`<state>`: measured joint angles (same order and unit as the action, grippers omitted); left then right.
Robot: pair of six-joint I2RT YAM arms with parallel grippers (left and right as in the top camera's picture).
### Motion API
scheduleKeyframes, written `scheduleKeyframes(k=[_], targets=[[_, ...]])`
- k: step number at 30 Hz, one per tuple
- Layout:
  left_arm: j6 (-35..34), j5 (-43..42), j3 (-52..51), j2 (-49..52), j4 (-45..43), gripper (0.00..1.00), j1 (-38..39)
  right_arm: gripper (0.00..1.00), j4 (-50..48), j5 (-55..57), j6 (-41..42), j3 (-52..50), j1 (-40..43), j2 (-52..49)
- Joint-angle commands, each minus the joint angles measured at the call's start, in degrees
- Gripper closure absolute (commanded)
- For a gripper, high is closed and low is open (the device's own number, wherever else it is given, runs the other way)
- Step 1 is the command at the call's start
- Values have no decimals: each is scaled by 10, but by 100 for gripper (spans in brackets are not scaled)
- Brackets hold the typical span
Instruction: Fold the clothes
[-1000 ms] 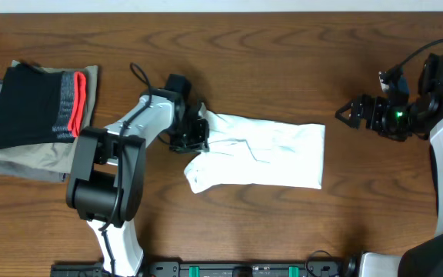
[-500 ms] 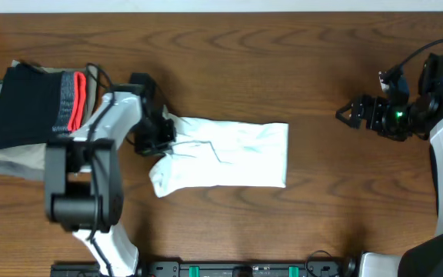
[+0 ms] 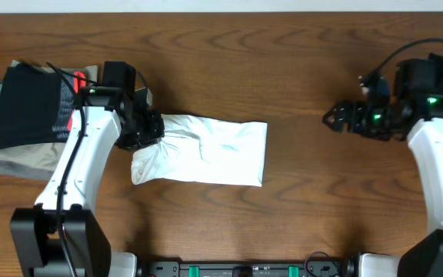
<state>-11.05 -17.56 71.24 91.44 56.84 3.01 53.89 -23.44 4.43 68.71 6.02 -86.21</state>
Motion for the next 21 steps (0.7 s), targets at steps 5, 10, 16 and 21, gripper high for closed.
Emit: scheduleKeyframes(k=[5,10,16,21], targets=[[-44,7,14,-19,12,94,72,7,-109,15,92,-104,-74,-11],[-77,7,14,-19,0,94,148,8,-170,16,135,-147,-127,-25],[-101,7,14,-19,-28,94,215,8,-185,59,168,-155,-153,-40],[-101,8,14,-18,-74,94,266,9,-186,70,172,-155,-152,-47]])
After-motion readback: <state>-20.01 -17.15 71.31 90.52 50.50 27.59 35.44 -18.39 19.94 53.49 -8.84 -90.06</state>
